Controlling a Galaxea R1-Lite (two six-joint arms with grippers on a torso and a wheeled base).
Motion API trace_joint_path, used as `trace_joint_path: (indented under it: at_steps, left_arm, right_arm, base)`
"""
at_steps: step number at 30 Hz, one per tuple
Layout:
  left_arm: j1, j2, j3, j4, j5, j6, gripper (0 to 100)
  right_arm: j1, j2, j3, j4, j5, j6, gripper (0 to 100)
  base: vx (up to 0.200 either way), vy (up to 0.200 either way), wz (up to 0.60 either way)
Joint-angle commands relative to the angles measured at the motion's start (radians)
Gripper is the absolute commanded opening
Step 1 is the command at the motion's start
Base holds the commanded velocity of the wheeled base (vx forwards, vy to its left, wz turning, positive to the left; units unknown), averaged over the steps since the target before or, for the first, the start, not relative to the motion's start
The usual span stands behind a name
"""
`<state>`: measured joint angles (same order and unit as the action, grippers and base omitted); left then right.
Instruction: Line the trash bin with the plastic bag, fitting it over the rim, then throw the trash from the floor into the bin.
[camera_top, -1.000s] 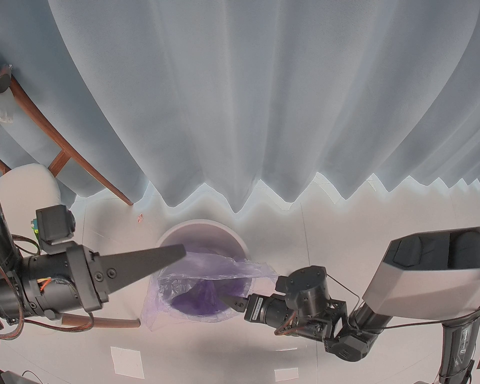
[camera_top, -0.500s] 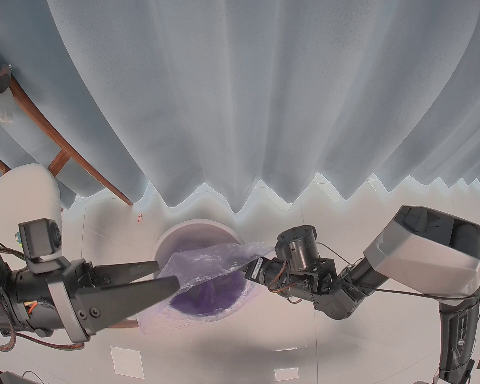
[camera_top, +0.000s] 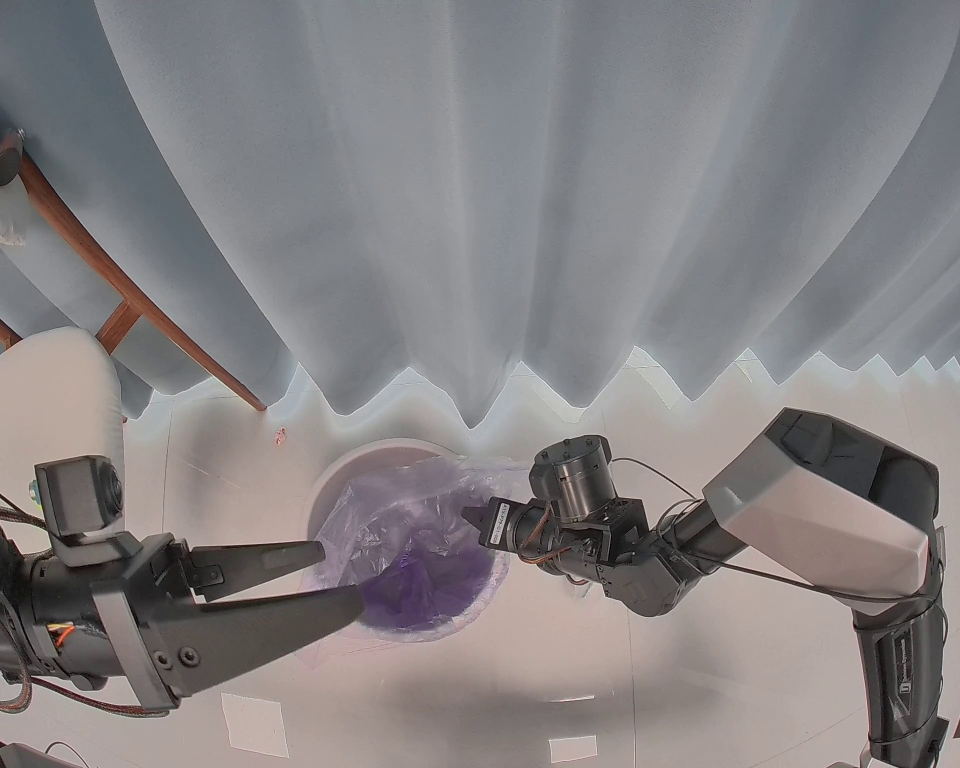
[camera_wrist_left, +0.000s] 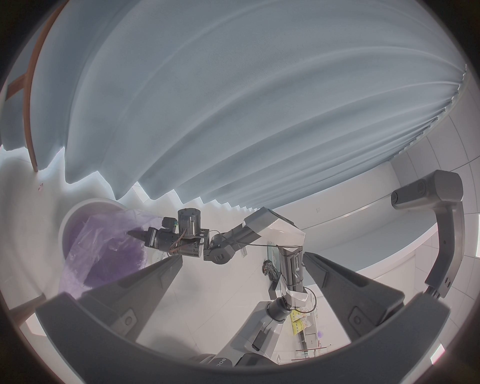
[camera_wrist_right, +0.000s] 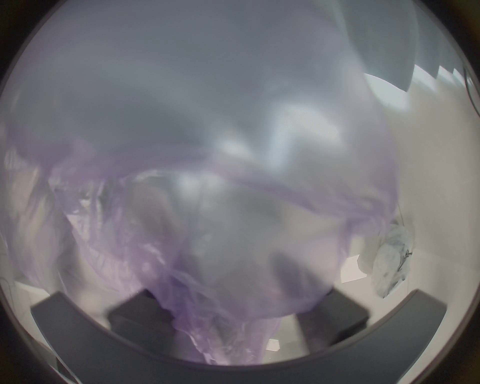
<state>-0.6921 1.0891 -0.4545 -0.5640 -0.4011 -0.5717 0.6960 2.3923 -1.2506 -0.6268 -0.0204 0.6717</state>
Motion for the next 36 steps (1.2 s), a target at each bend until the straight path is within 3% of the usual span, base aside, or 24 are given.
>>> trace_joint_path:
  at_steps: [1,6,13,25,30,36]
  left_arm:
    - [-0.001,-0.003,0.0,0.0,0.002,0.0,100]
    - [0.014,0.008,-0.016,-0.007,0.01,0.001,100]
    - [0.065,0.1,-0.039,-0.18,0.045,-0.043,100]
    - [0.052,0.107,-0.027,-0.178,0.041,-0.06,100]
    - [0.002,0.098,0.014,-0.18,0.039,-0.039,100]
    - [0.006,0.097,0.014,-0.177,0.045,-0.028,100]
  right_arm:
    - [0.005,0.021,0.007,0.004,-0.001,-0.037,0]
    - [0.022,0.013,0.057,0.012,-0.001,-0.09,0]
    - [0.027,-0.065,0.103,0.01,-0.003,-0.086,0]
    - [0.022,-0.154,0.2,0.009,-0.039,-0.115,0]
    - [0.019,-0.153,0.235,-0.024,-0.076,-0.135,0]
    - [0.016,-0.157,0.273,-0.039,-0.088,-0.149,0]
  base:
    - [0.0,0.0,0.0]
    - [0.0,0.0,0.0]
    - [-0.029,0.0,0.0]
    - [-0.2,0.0,0.0]
    - [-0.2,0.0,0.0]
    - [0.0,0.0,0.0]
